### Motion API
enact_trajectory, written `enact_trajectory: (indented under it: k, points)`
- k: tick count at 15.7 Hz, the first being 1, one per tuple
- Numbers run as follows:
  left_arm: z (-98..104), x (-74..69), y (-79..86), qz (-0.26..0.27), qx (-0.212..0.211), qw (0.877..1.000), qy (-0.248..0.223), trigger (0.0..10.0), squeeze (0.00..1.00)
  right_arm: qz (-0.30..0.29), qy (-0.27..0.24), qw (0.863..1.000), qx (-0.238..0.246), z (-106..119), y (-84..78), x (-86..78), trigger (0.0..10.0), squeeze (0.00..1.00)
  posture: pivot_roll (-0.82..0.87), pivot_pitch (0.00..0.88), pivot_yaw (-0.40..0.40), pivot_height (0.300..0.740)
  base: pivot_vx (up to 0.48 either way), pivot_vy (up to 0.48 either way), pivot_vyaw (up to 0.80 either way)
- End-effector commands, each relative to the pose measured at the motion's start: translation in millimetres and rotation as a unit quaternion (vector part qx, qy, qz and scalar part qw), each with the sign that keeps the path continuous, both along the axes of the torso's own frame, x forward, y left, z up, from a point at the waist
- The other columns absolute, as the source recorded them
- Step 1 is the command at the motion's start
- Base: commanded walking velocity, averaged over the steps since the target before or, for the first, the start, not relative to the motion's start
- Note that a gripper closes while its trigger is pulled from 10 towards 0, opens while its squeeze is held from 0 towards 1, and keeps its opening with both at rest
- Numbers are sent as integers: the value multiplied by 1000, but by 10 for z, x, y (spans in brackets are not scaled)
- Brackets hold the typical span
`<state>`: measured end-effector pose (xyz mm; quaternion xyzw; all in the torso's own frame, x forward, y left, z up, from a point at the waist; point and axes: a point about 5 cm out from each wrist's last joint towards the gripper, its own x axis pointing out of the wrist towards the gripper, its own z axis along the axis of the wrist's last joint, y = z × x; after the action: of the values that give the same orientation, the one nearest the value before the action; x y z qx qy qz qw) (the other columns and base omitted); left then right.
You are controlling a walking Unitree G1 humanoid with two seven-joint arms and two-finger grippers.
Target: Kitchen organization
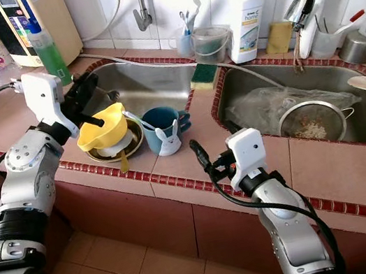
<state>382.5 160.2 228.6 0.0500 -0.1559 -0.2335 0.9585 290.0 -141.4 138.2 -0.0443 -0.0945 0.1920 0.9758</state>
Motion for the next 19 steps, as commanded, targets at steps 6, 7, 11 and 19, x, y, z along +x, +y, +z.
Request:
enact_trajectory:
  k: [6, 7, 11, 19]
  points:
    - [88, 15, -84, -24, 6, 1000, -16, 10000, 0, 2, 0, 1000, -1, 21, 5, -37, 10000, 0, -109, 14, 36, 740, 0, 0, 0]
    - [88, 15, -86, -25, 6, 1000, -16, 10000, 0, 2, 1, 1000, -2, 16, 3, -44, 10000, 0, -110, 14, 37, 740, 259, 0, 0]
    - [108, 26, -103, -30, 4, 999, -16, 10000, 0, 0, 10, 1000, -7, -33, -25, -98, 10000, 0, -119, 20, 39, 740, 277, 0, 0]
    - [126, 47, -128, -38, 7, 999, -15, 10000, 0, -3, 20, 1000, -9, -73, -27, -154, 10000, 0, -129, 24, 49, 740, 297, 0, 0]
